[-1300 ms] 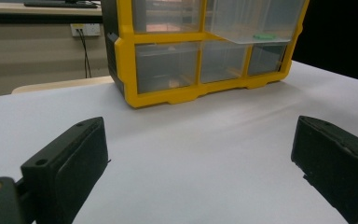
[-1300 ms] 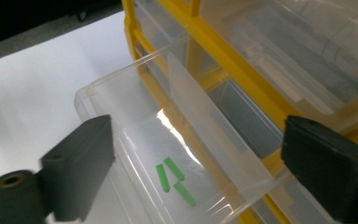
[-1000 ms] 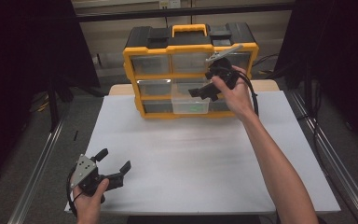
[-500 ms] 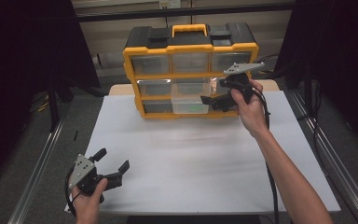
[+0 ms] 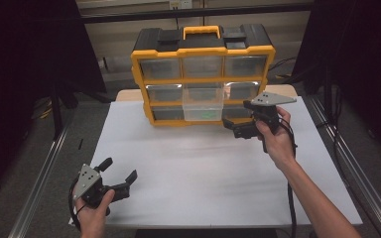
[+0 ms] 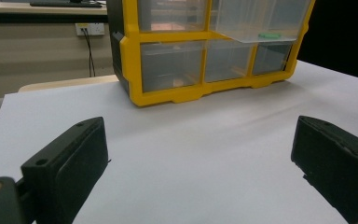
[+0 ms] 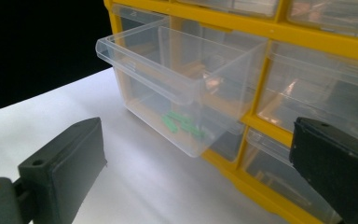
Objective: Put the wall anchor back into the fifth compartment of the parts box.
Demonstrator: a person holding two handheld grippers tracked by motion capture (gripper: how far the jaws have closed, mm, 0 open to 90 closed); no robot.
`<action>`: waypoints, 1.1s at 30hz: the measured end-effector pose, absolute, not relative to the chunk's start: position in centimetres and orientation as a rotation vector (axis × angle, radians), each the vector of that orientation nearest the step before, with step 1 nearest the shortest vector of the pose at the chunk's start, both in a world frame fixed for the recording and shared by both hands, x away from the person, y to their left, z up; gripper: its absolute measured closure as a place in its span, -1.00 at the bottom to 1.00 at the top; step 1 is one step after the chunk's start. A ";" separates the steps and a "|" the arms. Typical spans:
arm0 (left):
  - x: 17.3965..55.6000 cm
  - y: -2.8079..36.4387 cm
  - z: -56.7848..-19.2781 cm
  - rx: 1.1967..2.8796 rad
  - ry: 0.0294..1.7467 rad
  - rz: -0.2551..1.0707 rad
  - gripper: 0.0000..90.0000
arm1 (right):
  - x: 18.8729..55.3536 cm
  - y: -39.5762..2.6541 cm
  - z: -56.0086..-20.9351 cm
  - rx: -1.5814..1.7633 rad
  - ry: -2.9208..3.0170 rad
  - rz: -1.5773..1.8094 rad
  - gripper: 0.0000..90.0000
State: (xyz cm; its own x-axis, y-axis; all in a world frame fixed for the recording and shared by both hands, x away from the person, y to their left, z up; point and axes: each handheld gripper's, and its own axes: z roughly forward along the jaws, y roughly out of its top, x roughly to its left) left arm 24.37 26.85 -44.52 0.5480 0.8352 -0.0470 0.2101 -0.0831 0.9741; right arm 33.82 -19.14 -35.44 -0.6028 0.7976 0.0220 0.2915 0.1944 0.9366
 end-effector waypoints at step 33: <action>24.1 27.0 -44.5 1.595 0.901 0.660 -0.92 | 24.0 -25.9 -42.0 1.166 1.813 1.422 -0.94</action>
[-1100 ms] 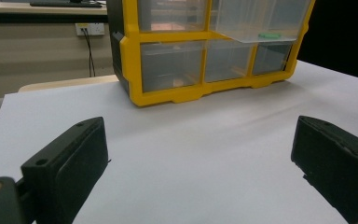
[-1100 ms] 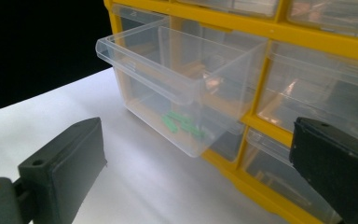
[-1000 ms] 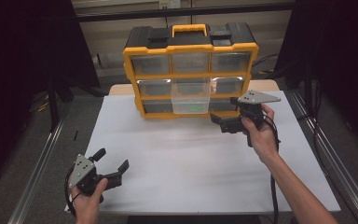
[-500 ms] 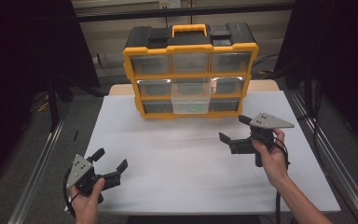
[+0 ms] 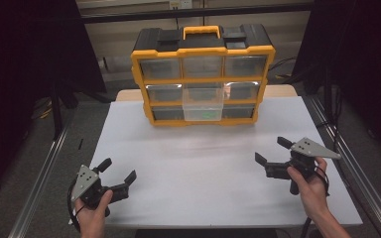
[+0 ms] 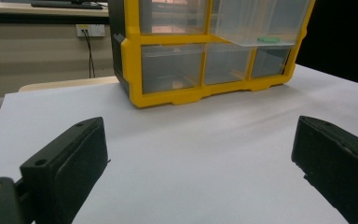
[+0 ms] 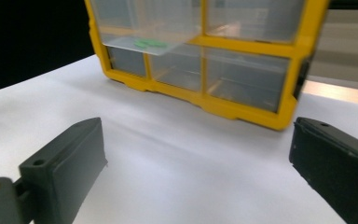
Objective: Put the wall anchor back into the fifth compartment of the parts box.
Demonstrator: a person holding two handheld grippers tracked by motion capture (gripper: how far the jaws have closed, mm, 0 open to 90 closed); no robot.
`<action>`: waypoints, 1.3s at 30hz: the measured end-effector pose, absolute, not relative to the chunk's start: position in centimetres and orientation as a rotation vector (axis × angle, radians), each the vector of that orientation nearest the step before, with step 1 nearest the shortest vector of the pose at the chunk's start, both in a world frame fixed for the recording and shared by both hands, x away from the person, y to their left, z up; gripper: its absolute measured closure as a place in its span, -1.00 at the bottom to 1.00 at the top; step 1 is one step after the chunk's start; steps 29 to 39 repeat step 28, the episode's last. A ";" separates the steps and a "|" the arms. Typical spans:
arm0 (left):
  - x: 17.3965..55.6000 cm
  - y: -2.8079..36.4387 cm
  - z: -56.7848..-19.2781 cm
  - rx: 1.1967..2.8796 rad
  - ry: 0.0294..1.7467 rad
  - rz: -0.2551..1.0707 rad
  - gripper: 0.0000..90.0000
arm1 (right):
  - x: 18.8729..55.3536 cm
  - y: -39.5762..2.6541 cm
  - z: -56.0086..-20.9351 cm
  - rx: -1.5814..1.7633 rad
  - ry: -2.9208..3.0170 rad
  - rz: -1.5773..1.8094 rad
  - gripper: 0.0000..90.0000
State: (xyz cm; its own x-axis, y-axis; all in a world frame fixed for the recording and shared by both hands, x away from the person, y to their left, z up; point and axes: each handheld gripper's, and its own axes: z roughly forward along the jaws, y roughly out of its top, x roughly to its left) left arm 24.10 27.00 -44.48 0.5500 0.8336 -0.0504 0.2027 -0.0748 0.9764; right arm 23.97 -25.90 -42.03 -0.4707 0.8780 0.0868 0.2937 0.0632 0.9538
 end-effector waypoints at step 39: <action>24.1 26.9 -44.8 1.597 0.929 0.644 -0.92 | 20.2 -29.2 -45.7 1.298 1.662 1.303 -0.98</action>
